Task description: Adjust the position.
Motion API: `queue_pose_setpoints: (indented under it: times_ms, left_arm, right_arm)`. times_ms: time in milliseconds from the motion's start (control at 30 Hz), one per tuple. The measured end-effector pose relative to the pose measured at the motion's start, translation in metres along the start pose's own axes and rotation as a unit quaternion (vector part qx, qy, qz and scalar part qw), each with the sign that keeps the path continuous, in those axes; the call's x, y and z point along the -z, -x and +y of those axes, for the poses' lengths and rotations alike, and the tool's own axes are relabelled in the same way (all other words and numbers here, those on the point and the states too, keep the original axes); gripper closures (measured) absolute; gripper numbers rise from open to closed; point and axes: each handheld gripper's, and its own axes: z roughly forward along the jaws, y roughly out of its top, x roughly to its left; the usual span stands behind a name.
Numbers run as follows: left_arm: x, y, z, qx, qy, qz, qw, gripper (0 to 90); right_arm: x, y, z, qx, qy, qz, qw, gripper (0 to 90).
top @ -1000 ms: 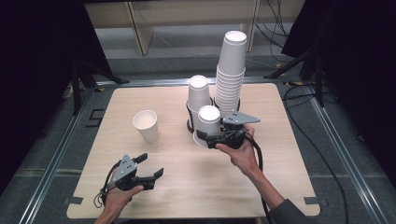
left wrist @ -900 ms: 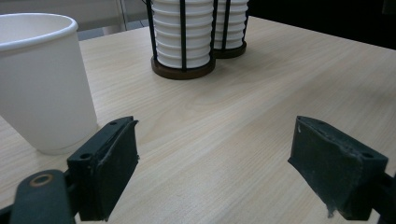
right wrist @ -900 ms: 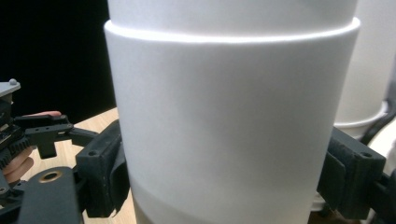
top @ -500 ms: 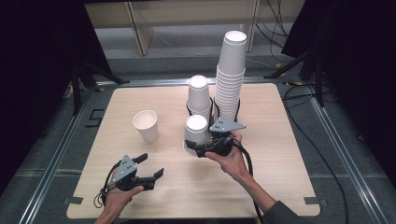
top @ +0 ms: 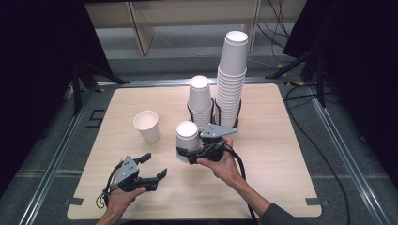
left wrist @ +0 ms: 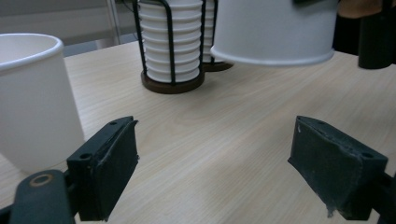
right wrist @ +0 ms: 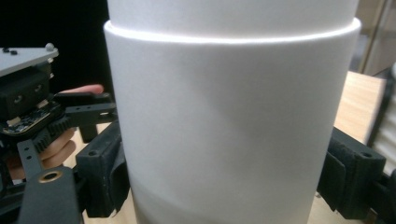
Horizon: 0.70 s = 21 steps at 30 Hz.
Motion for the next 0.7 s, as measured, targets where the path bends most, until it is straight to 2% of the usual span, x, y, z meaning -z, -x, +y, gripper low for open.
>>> queue_pose_setpoints:
  times_ms: [33,100,167,200,233,267,400,433,500,533,567,633,667,700]
  left_arm:
    - [0.0,0.001,0.001,-0.004,0.0,0.002,1.0,14.4]
    - [0.001,0.002,0.002,0.0,-0.003,0.004,1.0,14.4]
    - [0.001,0.003,0.003,0.001,0.002,-0.001,1.0,14.4]
    - [0.0,0.003,0.003,0.002,0.002,-0.005,1.0,14.4]
    - [-0.002,0.005,0.002,0.011,0.01,-0.011,0.9998,14.4]
    - [-0.004,0.006,0.002,0.016,0.015,-0.018,0.9996,14.4]
    - [-0.008,0.013,0.003,0.013,-0.001,-0.022,0.9997,14.4]
    - [-0.011,0.014,0.003,0.016,0.013,-0.031,0.9993,14.4]
    - [-0.012,0.016,0.004,0.015,0.006,-0.027,0.9995,14.4]
    - [-0.013,0.016,0.004,0.022,0.014,-0.032,0.9991,14.4]
    - [-0.013,0.017,0.004,0.028,0.008,-0.032,0.9991,14.4]
    - [-0.014,0.017,0.005,0.029,0.012,-0.037,0.9988,13.9]
    - [-0.016,0.018,0.005,0.033,0.026,-0.043,0.9982,13.7]
    - [-0.015,0.019,0.006,0.027,0.016,-0.04,0.9987,13.8]
  right_arm:
    - [-0.001,-0.002,-0.001,0.002,0.001,0.0,1.0,17.5]
    - [-0.002,-0.003,-0.001,0.017,-0.005,-0.003,0.9998,17.5]
    - [-0.005,-0.005,-0.002,0.009,-0.003,0.012,0.9999,17.5]
    - [-0.005,-0.005,-0.003,0.016,-0.006,0.004,0.9999,17.5]
    - [-0.006,-0.007,-0.003,0.009,-0.01,0.007,0.9999,17.5]
    - [-0.008,-0.007,-0.004,0.012,-0.004,0.01,0.9999,17.6]
    - [-0.013,-0.012,-0.005,0.012,-0.01,0.021,0.9997,17.7]
    - [-0.015,-0.014,-0.006,0.016,-0.006,0.026,0.9995,17.7]
    - [-0.016,-0.018,-0.007,0.018,-0.01,0.027,0.9994,17.8]
    - [-0.018,-0.02,-0.007,0.022,-0.006,0.032,0.9992,17.9]
    - [-0.018,-0.021,-0.007,0.02,-0.013,0.031,0.9992,17.9]
    - [-0.021,-0.024,-0.008,0.026,-0.012,0.033,0.999,18.1]
    - [-0.022,-0.025,-0.009,0.026,-0.011,0.036,0.999,18.1]
    - [-0.024,-0.026,-0.01,0.023,-0.011,0.038,0.999,18.1]
